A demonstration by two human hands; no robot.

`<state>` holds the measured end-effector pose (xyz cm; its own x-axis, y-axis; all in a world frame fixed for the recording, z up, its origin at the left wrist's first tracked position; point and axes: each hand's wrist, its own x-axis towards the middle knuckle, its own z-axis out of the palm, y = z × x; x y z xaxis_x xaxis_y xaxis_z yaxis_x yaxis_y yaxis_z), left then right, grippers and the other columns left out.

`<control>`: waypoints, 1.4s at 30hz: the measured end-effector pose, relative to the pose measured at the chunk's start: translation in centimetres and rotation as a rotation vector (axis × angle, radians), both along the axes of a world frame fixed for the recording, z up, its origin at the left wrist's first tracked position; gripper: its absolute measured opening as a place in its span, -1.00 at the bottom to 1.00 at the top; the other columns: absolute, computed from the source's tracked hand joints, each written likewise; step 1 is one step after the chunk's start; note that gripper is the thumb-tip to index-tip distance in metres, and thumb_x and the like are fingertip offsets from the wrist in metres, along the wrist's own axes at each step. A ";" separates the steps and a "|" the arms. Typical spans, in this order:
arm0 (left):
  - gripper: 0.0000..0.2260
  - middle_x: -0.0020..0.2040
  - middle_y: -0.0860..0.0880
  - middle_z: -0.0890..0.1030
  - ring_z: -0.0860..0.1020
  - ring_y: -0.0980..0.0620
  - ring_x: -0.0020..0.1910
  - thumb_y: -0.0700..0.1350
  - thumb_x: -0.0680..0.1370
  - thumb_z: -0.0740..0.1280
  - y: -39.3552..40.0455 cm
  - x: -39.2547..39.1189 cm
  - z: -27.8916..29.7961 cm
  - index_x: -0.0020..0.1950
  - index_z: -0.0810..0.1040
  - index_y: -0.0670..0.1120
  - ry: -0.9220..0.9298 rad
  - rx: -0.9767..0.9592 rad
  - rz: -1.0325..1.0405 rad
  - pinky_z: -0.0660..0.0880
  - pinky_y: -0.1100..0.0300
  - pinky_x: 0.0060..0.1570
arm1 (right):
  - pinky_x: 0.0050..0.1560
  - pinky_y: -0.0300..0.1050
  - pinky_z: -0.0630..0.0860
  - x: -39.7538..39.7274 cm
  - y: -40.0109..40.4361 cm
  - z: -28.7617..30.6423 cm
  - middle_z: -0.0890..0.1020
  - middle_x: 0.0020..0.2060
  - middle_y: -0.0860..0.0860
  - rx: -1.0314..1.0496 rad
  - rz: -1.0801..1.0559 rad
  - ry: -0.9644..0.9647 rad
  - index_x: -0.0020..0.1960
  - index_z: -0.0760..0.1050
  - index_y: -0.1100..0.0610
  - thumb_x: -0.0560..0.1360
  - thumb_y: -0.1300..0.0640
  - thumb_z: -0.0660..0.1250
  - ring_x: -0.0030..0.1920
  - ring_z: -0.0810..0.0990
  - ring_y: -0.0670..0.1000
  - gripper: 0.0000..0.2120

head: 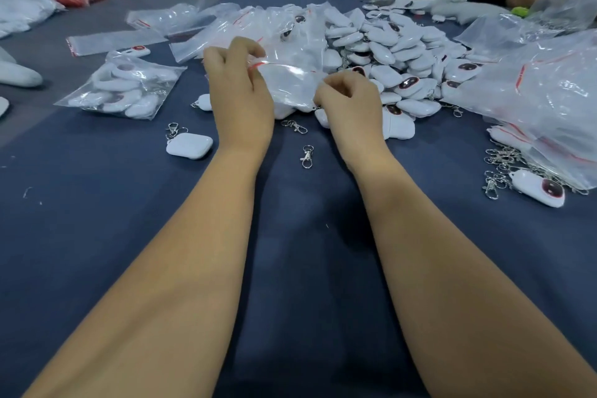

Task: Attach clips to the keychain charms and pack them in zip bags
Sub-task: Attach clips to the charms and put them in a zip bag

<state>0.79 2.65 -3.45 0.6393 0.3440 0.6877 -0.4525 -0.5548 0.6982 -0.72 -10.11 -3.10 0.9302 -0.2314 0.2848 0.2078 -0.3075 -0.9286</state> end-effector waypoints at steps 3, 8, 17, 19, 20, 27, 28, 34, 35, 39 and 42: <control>-0.63 0.04 -0.04 0.27 0.34 0.28 -0.12 -0.40 0.48 0.04 -0.1 -0.6 0.6 0.14 0.54 -0.19 -0.040 -0.082 0.106 0.27 0.55 -0.07 | -0.06 -0.30 0.43 -0.6 0.9 0.1 0.60 -0.20 -0.16 0.072 0.124 -0.057 -0.08 0.58 0.06 0.34 0.03 0.28 -0.15 0.52 -0.16 -0.78; -0.60 0.17 -0.13 0.34 0.44 0.01 0.05 -0.40 0.49 0.09 1.5 -0.2 0.9 0.27 0.48 -0.18 0.057 -0.112 0.387 0.31 0.36 0.08 | 0.18 -0.09 0.41 -0.2 -0.2 -0.1 0.59 -0.12 -0.15 -0.246 -0.063 -0.007 -0.05 0.54 0.01 0.38 0.21 0.17 0.04 0.53 -0.01 -0.76; -0.65 0.27 -0.14 0.36 0.29 -0.17 0.27 0.05 0.65 0.11 -0.2 0.7 -0.9 0.20 0.54 -0.13 0.465 0.428 0.322 0.18 -0.03 0.21 | 0.05 -0.08 0.15 0.6 -0.2 -1.3 0.49 0.16 0.04 -0.846 -0.147 0.107 0.22 0.49 0.04 0.43 0.24 0.23 0.18 0.40 0.14 -0.62; -0.67 0.27 -0.15 0.37 0.30 -0.19 0.26 -0.01 0.64 0.12 -0.1 0.7 -0.7 0.25 0.54 -0.13 0.380 0.385 0.290 0.20 0.03 0.20 | 0.12 -0.08 0.32 0.6 -0.4 -1.1 0.56 0.12 0.03 -0.715 -0.147 0.067 0.21 0.52 0.07 0.47 0.23 0.22 0.15 0.48 0.13 -0.67; -0.68 0.27 -0.17 0.38 0.31 -0.20 0.25 -0.08 0.63 0.12 0.0 0.7 -0.5 0.30 0.53 -0.14 0.320 0.369 0.250 0.20 0.08 0.21 | 0.11 -0.06 0.40 0.6 -0.4 -1.0 0.60 0.06 0.02 -0.581 -0.142 0.043 0.18 0.54 0.10 0.50 0.21 0.21 0.10 0.52 0.10 -0.72; -0.68 -0.11 -0.09 0.53 0.45 -0.06 -0.11 -0.32 0.52 0.10 -0.4 0.5 -0.6 0.24 0.38 -0.12 0.141 0.105 -0.028 0.27 0.13 -0.21 | -0.04 -0.13 0.54 0.4 0.3 0.6 0.61 -0.13 0.02 0.544 0.059 0.017 -0.07 0.58 0.11 0.56 0.28 0.20 -0.10 0.56 -0.05 -0.80; -0.72 -0.16 -0.08 0.51 0.43 -0.05 -0.19 -0.32 0.50 0.10 -0.4 0.5 -0.6 0.16 0.39 -0.10 0.146 0.094 -0.059 0.25 0.11 -0.26 | -0.10 -0.07 0.59 0.4 0.4 0.7 0.61 -0.06 0.08 0.631 0.113 0.029 -0.05 0.55 0.11 0.58 0.28 0.21 -0.08 0.59 0.04 -0.83; -0.67 -0.11 -0.13 0.63 0.63 -0.21 -0.10 -0.32 0.43 0.07 -0.7 0.8 -0.7 -0.23 0.51 0.05 0.388 -0.014 -0.298 0.58 -0.12 -0.10 | -0.28 -0.12 0.57 0.2 1.1 0.3 0.59 -0.11 0.16 0.657 0.202 0.045 0.09 0.43 0.20 0.58 0.28 0.31 -0.26 0.61 0.14 -0.89; -0.67 -0.12 -0.12 0.62 0.64 -0.20 -0.12 -0.32 0.42 0.08 -0.7 0.8 -0.6 -0.20 0.54 0.04 0.399 -0.061 -0.322 0.58 -0.09 -0.14 | -0.28 -0.12 0.58 0.2 1.1 0.2 0.61 -0.15 0.16 0.631 0.219 0.043 0.08 0.45 0.19 0.57 0.30 0.31 -0.25 0.60 0.13 -0.89; -0.71 -0.37 -0.04 0.57 0.50 -0.03 -0.48 -0.27 0.32 0.13 -0.9 0.3 -0.2 -0.19 0.58 -0.01 0.442 -0.247 -0.403 0.41 0.22 -0.51 | -0.18 -0.16 0.62 0.4 0.9 -0.2 0.62 -0.16 0.10 0.538 0.254 0.092 0.14 0.49 0.16 0.51 0.45 0.24 -0.21 0.62 0.05 -0.70; -0.70 -0.42 -0.06 0.55 0.46 -0.02 -0.49 -0.38 0.41 0.16 -0.8 0.2 -0.1 -0.23 0.60 -0.05 0.485 -0.357 -0.450 0.37 0.26 -0.51 | -0.18 -0.16 0.62 0.5 0.9 -0.5 0.61 -0.14 0.11 0.516 0.249 0.114 0.19 0.46 0.18 0.49 0.48 0.22 -0.20 0.63 0.05 -0.65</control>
